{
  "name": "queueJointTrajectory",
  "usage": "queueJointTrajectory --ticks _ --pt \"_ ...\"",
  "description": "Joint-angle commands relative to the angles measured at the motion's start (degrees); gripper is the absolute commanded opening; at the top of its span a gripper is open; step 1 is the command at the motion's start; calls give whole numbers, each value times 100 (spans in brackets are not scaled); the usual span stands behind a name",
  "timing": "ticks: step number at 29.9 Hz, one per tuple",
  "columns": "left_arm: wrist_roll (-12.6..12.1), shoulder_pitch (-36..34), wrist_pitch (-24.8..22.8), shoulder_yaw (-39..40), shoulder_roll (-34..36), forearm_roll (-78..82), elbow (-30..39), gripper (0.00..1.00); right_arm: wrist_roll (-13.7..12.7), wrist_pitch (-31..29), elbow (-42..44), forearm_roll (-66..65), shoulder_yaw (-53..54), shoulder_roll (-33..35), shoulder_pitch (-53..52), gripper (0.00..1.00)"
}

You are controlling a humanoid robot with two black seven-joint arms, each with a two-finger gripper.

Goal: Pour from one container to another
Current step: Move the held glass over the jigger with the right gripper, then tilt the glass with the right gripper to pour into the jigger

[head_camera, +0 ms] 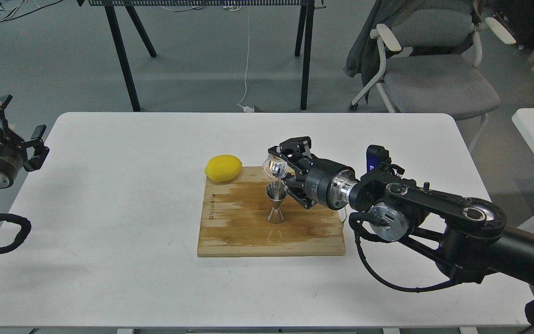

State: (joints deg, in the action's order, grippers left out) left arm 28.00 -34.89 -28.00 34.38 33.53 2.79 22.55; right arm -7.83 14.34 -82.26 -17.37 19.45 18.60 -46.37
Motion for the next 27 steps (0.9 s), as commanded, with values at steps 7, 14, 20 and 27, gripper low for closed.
queueJointTrajectory --ticks 7,14,20,27 --pt "0 0 0 -2 -4 2 -5 89 -25 -2 -18 -249 -266 100 -56 32" --pt "0 0 0 -2 -4 2 -5 89 -25 -2 -18 -434 -275 100 -74 33" --pt "0 9 0 -11 -4 2 -5 89 -34 -2 -18 -557 -292 109 -144 33" --pt "0 9 0 -11 -4 2 -23 89 -34 -45 -18 -627 -301 118 -144 33"
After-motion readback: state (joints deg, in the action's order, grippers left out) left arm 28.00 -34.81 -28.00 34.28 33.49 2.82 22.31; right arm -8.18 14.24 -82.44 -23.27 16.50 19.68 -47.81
